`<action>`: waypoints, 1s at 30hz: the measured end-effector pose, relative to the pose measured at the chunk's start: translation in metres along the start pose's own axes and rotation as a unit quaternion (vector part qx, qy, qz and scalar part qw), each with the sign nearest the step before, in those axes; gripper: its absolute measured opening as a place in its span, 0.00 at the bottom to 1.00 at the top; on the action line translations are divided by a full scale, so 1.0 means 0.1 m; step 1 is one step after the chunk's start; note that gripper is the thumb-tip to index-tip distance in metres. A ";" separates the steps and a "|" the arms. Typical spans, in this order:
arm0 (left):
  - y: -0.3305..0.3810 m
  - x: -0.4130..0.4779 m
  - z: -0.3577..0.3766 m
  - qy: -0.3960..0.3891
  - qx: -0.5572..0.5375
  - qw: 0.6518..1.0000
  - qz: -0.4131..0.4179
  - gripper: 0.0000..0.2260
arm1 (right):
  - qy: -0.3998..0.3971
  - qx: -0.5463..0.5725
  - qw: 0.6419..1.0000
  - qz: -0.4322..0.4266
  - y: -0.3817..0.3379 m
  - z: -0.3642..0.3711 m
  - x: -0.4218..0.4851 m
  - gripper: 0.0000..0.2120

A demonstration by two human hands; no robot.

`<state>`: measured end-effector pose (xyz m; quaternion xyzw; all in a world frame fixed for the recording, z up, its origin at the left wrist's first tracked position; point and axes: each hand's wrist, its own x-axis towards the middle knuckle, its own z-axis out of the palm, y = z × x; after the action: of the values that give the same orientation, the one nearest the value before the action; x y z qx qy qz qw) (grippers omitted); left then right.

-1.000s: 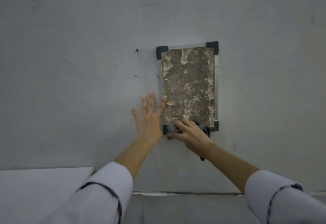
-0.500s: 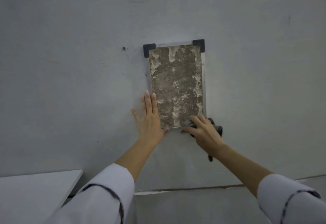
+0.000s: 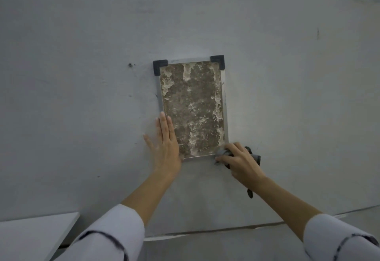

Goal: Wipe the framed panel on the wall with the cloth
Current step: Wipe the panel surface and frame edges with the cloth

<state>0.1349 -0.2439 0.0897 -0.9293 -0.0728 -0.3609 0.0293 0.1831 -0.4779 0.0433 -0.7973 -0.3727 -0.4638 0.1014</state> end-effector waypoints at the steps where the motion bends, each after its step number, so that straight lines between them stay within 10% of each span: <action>1: 0.01 0.02 0.00 0.008 -0.003 1.000 0.020 0.60 | 0.030 0.016 0.999 0.029 -0.01 -0.04 0.06 0.20; 6: 0.06 0.18 -0.01 0.020 -0.005 0.999 0.042 0.65 | 0.154 0.018 0.982 0.108 0.06 -0.22 0.62 0.16; 17: 0.05 0.18 -0.06 0.010 0.050 0.997 0.061 0.63 | 0.075 0.037 0.994 0.071 0.04 0.27 -0.18 0.22; 30: -0.03 0.20 0.03 0.049 0.070 0.993 0.081 0.65 | 0.224 -0.037 0.969 0.096 0.12 -0.55 1.80 0.17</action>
<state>0.1510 -0.2385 0.1016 -0.9091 -0.0206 -0.3961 0.1274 0.2075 -0.4244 0.2230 -0.7083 -0.2448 -0.6321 0.1973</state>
